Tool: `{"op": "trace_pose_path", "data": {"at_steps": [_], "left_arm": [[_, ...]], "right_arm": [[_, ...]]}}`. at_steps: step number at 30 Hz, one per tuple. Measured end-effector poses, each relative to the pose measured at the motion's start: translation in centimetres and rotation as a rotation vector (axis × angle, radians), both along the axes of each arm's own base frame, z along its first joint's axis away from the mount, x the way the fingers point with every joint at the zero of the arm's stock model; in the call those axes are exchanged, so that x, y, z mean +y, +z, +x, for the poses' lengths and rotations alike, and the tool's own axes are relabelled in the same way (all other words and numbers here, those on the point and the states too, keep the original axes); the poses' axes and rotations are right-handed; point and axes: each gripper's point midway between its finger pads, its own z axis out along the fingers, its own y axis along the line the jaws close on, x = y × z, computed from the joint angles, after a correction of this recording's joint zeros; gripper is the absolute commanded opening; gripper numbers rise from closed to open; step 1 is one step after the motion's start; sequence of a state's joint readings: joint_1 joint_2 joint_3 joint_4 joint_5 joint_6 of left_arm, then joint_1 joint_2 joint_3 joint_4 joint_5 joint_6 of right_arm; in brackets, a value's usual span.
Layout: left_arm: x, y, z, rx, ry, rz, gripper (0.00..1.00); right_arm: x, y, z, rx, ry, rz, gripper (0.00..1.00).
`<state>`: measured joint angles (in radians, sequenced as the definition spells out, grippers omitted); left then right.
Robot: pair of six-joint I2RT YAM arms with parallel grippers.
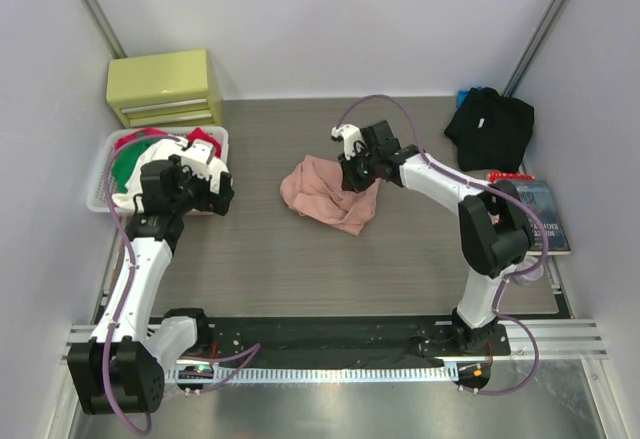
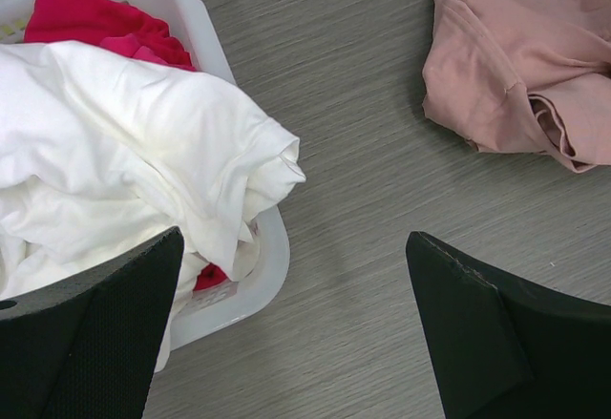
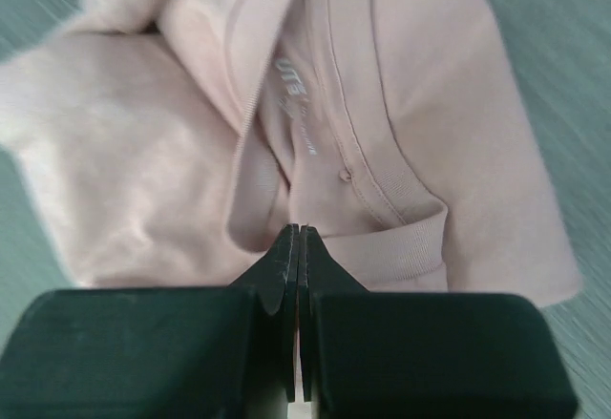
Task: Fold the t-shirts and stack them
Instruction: Fold the long partially folded tshirt into a neat square
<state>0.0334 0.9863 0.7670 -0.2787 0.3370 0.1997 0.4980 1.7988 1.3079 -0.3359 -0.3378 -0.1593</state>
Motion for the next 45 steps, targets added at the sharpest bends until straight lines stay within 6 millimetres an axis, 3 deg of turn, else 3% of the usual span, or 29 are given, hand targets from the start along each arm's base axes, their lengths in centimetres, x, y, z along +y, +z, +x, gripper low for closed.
{"op": "trace_pose_path", "data": {"at_steps": [5,9,12,16,23,29,30,31,34,37,41,45], "left_arm": [[0.0,-0.1,0.0,0.001,-0.002,0.004,1.0],[0.1,0.0,0.0,-0.002,-0.006,0.013,1.0],[0.1,-0.1,0.0,-0.003,-0.007,0.016,1.0],[0.1,-0.1,0.0,-0.003,-0.005,0.018,1.0],[0.1,-0.1,0.0,-0.002,-0.005,0.017,1.0],[0.1,-0.1,0.0,-0.002,-0.005,0.018,1.0],[0.1,-0.1,0.0,-0.002,-0.005,0.018,1.0],[0.1,-0.1,0.0,-0.003,-0.005,0.018,1.0],[0.1,-0.1,0.0,-0.002,-0.005,0.018,1.0],[0.1,-0.1,0.0,-0.002,-0.005,0.018,1.0],[0.2,-0.1,0.0,-0.002,-0.005,0.018,1.0],[0.1,-0.1,0.0,-0.002,-0.005,0.018,1.0]], "right_arm": [[-0.7,-5.2,-0.1,0.087,0.006,-0.077,0.01],[-1.0,-7.2,-0.6,0.131,0.011,-0.109,0.01],[-1.0,-6.9,-0.7,0.127,0.016,-0.101,0.01],[-1.9,-6.0,-3.2,0.143,0.026,-0.09,0.01],[-3.3,-2.4,-7.7,0.108,0.054,-0.044,0.01],[-4.2,-0.2,-9.4,0.053,0.049,-0.017,0.01],[-4.3,0.2,-9.4,0.039,0.042,-0.016,0.03],[-4.5,0.6,-9.2,0.02,0.032,-0.018,0.21],[-5.0,0.8,-8.0,-0.002,0.001,-0.036,0.48],[-5.4,0.4,-5.8,0.015,-0.036,-0.045,0.58],[-5.6,-0.6,-2.8,0.04,-0.078,-0.054,0.59],[-4.3,-0.6,0.5,0.027,-0.082,-0.056,0.59]]}}
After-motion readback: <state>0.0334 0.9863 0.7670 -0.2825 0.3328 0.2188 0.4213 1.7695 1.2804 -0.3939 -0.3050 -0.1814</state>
